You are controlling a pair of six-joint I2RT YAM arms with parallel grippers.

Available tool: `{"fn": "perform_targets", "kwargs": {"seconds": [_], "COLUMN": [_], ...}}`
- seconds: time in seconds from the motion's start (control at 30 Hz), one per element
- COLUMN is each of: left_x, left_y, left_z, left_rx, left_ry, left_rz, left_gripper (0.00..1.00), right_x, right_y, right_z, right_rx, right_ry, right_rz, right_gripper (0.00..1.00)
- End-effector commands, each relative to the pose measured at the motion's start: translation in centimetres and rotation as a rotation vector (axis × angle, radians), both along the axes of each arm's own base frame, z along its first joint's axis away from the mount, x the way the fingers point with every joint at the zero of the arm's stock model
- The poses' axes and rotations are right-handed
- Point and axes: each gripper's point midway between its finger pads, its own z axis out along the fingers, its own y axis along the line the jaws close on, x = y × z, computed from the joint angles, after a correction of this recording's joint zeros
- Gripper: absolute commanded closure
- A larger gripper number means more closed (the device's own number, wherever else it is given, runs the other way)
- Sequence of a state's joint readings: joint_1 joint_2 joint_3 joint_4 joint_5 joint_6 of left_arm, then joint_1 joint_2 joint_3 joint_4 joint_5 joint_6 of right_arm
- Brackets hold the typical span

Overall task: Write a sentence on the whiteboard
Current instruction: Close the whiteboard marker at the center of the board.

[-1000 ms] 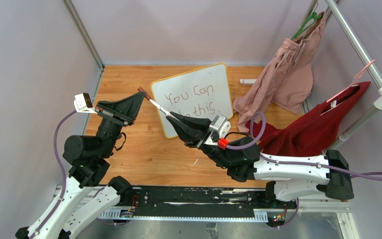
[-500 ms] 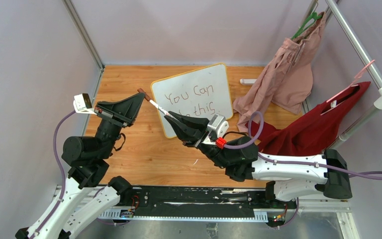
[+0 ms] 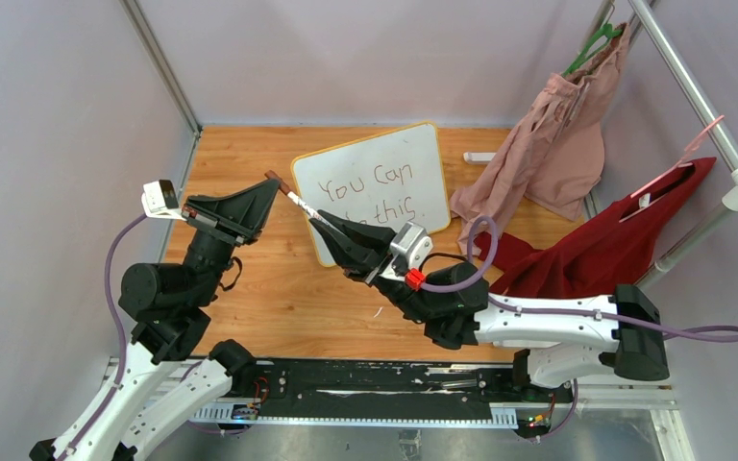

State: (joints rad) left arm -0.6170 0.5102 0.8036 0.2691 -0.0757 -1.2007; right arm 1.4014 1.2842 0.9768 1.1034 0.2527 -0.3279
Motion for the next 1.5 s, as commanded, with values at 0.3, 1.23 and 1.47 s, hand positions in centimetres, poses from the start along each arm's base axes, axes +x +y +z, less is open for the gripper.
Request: {"fn": "perform_targets", "kwargs": {"seconds": [0.3, 1.23, 1.47], "left_x": [-0.7, -0.1, -0.2], "left_y": [-0.2, -0.8, -0.5], "left_z": [0.3, 1.0, 1.3], "left_rx": [-0.015, 0.026, 0.018], "left_ry": [-0.02, -0.038, -0.041], "left_rz": [-0.034, -0.02, -0.012], "left_gripper": [1.0, 0.82, 0.73], "right_x": [0.4, -0.1, -0.1], "right_y": [-0.4, -0.7, -1.1], "right_z": [3.1, 3.6, 3.7], "right_rx": [0.08, 0.083, 0.095], "right_ry": [-0.123, -0.152, -0.15], "right_rz": [-0.119, -0.108, -0.113], "right_gripper": [1.0, 1.0, 1.0]}}
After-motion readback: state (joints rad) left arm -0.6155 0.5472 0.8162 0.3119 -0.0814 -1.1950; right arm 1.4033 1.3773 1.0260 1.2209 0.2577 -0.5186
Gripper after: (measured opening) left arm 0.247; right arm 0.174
